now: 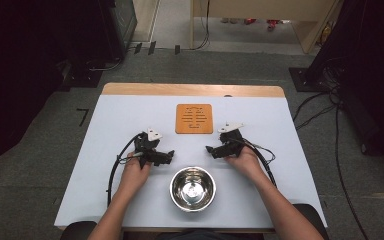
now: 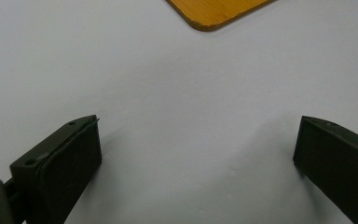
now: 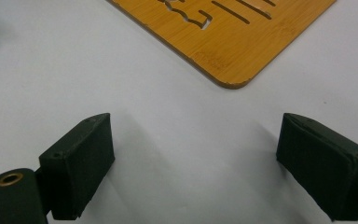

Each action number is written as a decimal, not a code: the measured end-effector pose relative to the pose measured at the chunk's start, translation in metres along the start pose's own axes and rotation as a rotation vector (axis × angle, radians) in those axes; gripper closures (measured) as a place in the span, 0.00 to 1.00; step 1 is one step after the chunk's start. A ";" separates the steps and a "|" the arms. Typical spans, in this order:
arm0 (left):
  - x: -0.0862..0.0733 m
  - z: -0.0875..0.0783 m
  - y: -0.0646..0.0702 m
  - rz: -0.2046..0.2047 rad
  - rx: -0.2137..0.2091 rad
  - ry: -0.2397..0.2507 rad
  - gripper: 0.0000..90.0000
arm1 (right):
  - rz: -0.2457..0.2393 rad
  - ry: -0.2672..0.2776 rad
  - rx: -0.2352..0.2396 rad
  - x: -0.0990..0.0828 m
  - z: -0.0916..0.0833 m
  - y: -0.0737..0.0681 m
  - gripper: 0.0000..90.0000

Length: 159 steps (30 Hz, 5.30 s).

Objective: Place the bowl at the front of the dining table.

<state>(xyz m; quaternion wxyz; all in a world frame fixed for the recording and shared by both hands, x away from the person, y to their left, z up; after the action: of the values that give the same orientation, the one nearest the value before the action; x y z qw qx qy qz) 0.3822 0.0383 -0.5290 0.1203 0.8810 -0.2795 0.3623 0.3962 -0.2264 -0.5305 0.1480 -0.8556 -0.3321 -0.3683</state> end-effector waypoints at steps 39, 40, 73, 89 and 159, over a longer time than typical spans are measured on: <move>0.000 0.000 0.000 0.002 -0.005 -0.002 0.01 | 0.067 -0.048 -0.030 0.006 -0.001 0.001 0.16; 0.000 0.000 0.000 0.002 -0.005 -0.003 0.01 | 0.089 -0.054 -0.012 0.007 -0.003 0.002 0.17; 0.000 0.000 -0.001 0.002 -0.007 -0.004 0.01 | 0.071 -0.049 0.098 0.023 -0.032 -0.012 0.37; 0.000 0.001 -0.001 0.000 -0.007 -0.002 0.01 | 0.045 -0.043 0.144 0.033 -0.044 -0.023 0.40; 0.000 0.001 -0.001 0.002 -0.006 -0.003 0.01 | -0.156 -0.052 0.404 0.037 -0.038 -0.104 0.51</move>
<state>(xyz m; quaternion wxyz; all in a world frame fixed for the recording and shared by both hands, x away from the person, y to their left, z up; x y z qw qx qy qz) 0.3831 0.0385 -0.5291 0.1222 0.8808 -0.2818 0.3604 0.3244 -0.1522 -0.4762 0.2788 -0.7897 -0.4679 -0.2822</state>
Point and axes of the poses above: each handheld gripper's, and its own axes: z roughly forward along the jaws, x roughly out of its top, y roughly to its right, the point moved 4 cm from there along z, roughly forward along the jaws, and after that the axes turned 1 degree about -z, right-handed, at the moved point
